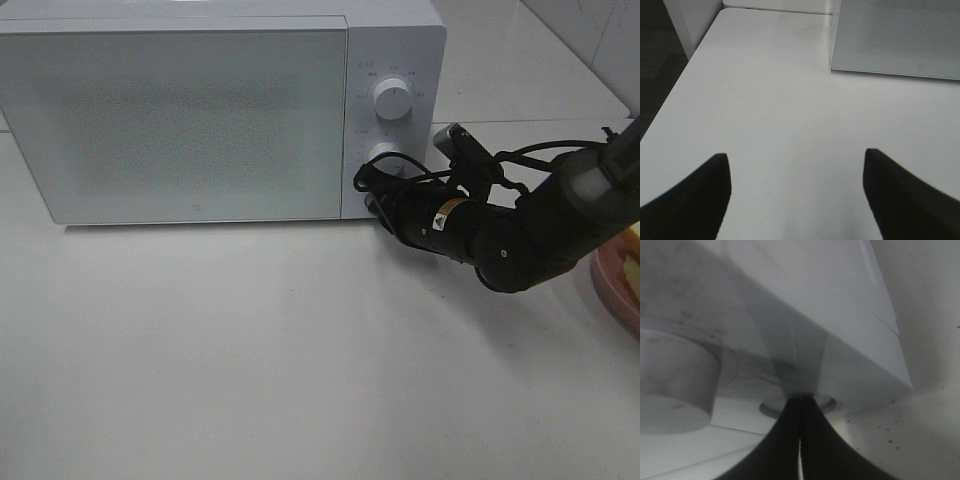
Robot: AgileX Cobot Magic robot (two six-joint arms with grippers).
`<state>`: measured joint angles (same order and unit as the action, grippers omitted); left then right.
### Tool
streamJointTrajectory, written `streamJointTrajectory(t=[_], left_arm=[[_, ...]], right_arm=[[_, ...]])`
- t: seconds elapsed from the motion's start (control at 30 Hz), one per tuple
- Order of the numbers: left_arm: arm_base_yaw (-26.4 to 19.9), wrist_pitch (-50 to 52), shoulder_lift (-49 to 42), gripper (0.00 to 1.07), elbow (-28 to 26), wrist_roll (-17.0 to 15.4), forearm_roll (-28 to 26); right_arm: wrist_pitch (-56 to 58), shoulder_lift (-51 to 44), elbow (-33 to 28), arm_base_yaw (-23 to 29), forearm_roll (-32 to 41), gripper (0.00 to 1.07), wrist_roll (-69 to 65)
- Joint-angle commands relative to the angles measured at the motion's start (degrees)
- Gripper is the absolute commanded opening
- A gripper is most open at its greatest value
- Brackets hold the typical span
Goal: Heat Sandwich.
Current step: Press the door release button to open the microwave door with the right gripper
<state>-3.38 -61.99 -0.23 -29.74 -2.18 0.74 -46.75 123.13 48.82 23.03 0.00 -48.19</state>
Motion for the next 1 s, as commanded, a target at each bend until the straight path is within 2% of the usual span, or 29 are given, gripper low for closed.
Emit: streamJointTrajectory(t=[0.03, 0.23, 0.63, 1.0], left_arm=[[0.4, 0.7, -0.2, 0.71, 0.2, 0.1, 0.0], [0.4, 0.7, -0.2, 0.71, 0.2, 0.1, 0.0], [0.4, 0.7, -0.2, 0.71, 0.2, 0.1, 0.0], [0.4, 0.7, -0.2, 0.71, 0.2, 0.1, 0.0]], right_arm=[[-4.9, -0.3, 0.9, -0.2, 3.3, 0.00, 2.1], [-8.0, 0.0, 0.9, -0.2, 7.2, 0.00, 5.2], [-12.3, 1.0, 0.9, -0.2, 9.2, 0.00, 5.5], [-12.5, 3.0, 4.9, -0.2, 9.3, 0.00, 5.7]])
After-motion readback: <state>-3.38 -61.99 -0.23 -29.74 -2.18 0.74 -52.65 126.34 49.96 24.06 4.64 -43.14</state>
